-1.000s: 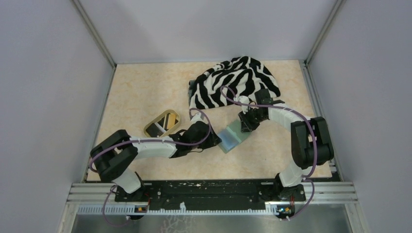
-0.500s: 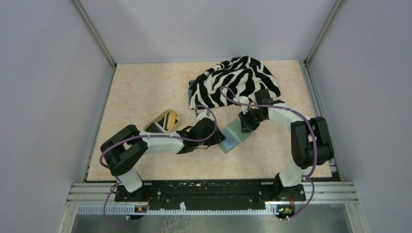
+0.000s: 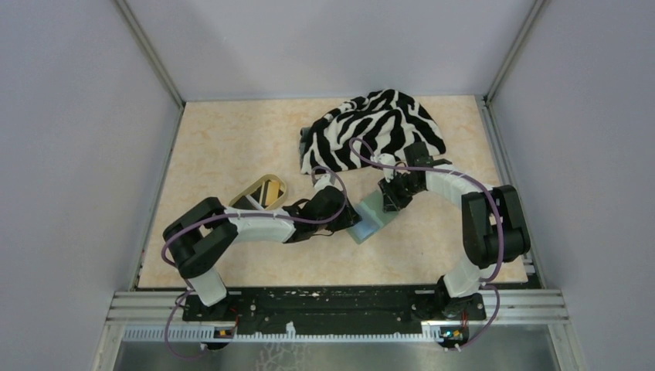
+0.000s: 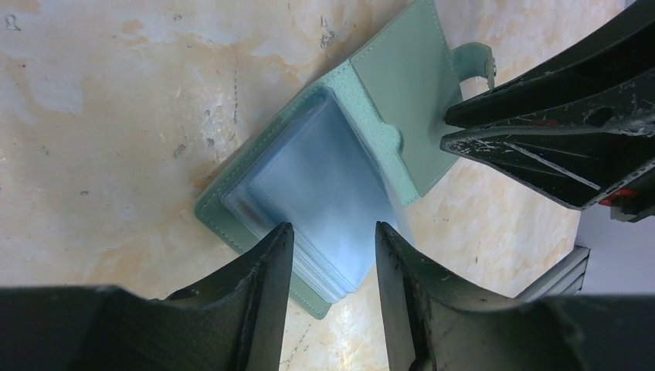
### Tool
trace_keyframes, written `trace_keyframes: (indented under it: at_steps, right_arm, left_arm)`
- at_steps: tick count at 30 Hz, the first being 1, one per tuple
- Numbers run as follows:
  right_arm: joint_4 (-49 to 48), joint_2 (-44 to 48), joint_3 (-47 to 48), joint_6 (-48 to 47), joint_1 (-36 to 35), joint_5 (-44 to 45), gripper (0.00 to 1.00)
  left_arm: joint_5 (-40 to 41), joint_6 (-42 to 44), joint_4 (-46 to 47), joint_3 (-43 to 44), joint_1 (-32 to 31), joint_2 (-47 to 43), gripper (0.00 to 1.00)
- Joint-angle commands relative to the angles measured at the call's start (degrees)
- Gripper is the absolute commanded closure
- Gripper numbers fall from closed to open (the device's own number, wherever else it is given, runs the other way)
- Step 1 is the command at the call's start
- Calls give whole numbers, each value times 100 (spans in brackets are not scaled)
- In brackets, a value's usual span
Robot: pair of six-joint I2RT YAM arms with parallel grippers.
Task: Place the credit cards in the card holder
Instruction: Turn over the card slot in the card holder.
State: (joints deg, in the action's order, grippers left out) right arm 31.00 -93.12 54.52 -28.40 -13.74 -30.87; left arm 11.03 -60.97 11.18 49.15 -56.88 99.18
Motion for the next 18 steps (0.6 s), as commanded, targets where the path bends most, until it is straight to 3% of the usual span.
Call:
trace_keyframes:
  at_steps: [1,18]
  right_arm:
    - [3,-41,271,-75,-55,-68,79]
    - [26,-43,286,-66,-51,-76,79]
  left_arm:
    - [186,-168,-405,307,-33,181,50]
    - [183,-2,-730,841,-33,567,48]
